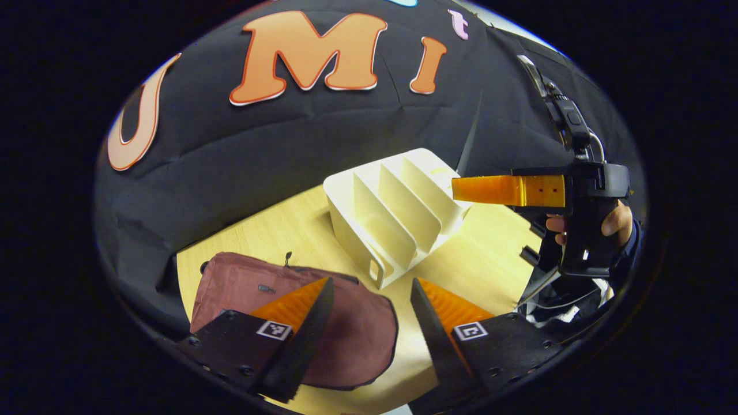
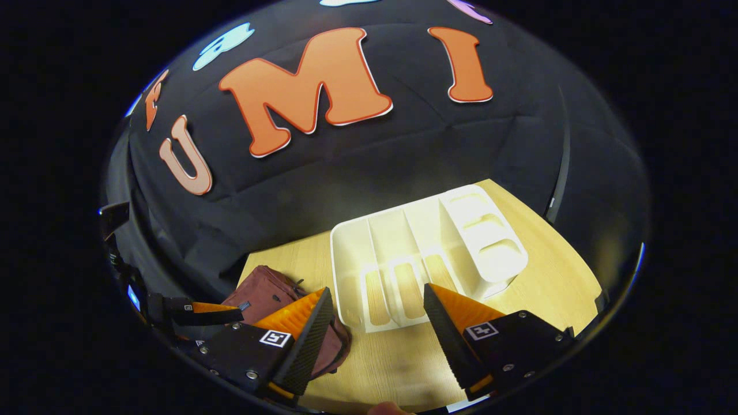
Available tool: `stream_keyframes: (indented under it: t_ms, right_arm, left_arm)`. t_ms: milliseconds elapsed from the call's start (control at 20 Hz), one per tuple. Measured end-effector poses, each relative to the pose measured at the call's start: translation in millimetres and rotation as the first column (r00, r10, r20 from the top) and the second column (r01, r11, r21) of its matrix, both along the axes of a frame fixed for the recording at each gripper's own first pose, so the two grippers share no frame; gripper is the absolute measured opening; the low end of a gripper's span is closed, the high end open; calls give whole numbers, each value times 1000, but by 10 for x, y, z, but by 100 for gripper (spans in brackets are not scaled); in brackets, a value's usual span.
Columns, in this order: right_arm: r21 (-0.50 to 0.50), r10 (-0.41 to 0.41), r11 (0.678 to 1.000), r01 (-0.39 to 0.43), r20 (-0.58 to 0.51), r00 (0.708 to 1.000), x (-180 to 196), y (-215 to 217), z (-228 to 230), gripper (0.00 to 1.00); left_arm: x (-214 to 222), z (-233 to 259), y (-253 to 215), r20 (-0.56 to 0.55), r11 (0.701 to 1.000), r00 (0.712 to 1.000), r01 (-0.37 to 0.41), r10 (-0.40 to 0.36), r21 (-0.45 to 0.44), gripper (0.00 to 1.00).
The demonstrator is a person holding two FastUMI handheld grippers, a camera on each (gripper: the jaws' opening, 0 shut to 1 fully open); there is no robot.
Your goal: Open the schoolbag, grab two books from the bookshelf and put them into the schoolbag.
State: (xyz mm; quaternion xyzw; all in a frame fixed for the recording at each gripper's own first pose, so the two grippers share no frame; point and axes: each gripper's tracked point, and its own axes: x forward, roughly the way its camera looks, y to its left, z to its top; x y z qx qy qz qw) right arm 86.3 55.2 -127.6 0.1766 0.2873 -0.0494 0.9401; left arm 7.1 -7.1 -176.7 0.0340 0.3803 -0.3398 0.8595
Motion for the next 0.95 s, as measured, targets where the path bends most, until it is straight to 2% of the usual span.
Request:
stream_keyframes:
  t_ms: [50, 200, 450, 550, 700, 850, 950]
  right_arm:
    - [-22, -30, 999, 30, 12, 999, -1, -102, 28, 94]
    - [-62, -72, 995, 75, 60, 996, -56, -302, 200, 95]
    - [-111, -18, 993, 35, 148, 989, 43, -535, 438, 94]
    - [-149, 33, 989, -5, 187, 982, 86, -602, 513, 94]
    - [-197, 134, 976, -92, 214, 968, 73, -684, 576, 95]
    - [-186, 230, 964, -189, 229, 946, 14, -701, 620, 94]
    - [-213, 273, 952, -220, 266, 925, -7, -790, 712, 94]
  left_arm:
    - [52, 65, -54, 31, 1000, 999, -12, 12, -17, 95]
    - [167, 259, -165, 114, 996, 992, -50, 57, -69, 96]
    - [244, 596, -429, 207, 980, 968, -112, 146, -165, 98]
    - [234, 662, -489, 237, 973, 950, -169, 204, -160, 98]
    - [239, 683, -623, 274, 947, 909, -279, 314, -160, 98]
    - [203, 782, -762, 308, 908, 855, -381, 418, -173, 97]
    - [127, 824, -849, 318, 879, 820, -442, 476, -179, 98]
